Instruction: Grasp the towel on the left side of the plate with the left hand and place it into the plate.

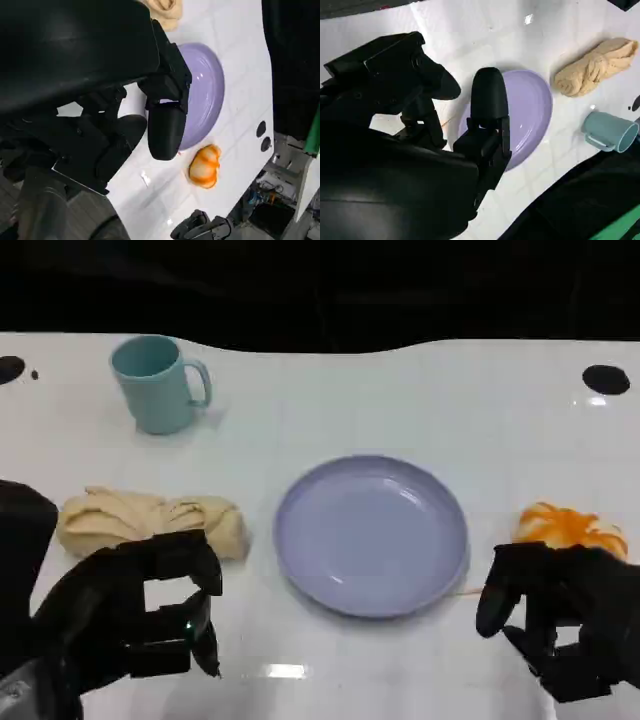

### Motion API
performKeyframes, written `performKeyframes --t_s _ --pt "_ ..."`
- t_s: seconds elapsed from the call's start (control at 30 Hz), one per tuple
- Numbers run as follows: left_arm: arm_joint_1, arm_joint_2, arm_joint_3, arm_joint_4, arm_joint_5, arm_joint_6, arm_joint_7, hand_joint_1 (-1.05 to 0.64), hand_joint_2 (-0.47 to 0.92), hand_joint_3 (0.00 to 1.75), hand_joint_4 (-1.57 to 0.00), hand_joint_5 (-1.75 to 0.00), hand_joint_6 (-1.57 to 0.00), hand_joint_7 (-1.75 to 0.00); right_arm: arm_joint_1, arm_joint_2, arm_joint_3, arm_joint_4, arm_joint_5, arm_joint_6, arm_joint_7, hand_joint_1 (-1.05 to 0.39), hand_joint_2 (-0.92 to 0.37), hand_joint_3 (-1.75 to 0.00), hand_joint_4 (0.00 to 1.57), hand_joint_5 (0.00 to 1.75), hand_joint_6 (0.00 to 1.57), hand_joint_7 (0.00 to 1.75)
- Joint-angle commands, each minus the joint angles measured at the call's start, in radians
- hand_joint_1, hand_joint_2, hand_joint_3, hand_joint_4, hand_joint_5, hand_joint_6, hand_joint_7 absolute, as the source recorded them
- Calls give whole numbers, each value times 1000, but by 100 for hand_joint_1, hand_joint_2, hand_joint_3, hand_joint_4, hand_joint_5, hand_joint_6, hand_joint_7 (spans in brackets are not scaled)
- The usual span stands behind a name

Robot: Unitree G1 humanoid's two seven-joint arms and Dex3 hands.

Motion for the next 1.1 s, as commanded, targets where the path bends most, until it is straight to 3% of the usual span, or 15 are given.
performKeyframes --t_s 0.03,0.8,1.0,1.1 --pt "-11 23 3 1 1 -3 9 -5 57 136 -83 -175 -69 -175 -7 -4 -2 6 4 -7 2 2 -59 -104 73 175 69 144" --pt "-12 19 15 9 -12 -10 5 -6 58 135 -82 -175 -68 -174 -10 -4 -2 0 -4 -4 1 1 -57 -107 73 175 70 143" --pt "-15 -2 32 -8 -13 10 58 -4 63 121 -73 -175 -64 -158 -12 -4 0 -2 -6 2 0 3 -57 -108 73 175 71 143" --pt "-12 -3 31 -13 -2 -15 82 -5 59 119 -63 -171 -58 -142 -14 -3 2 -2 -6 6 0 3 -57 -107 73 175 70 143"
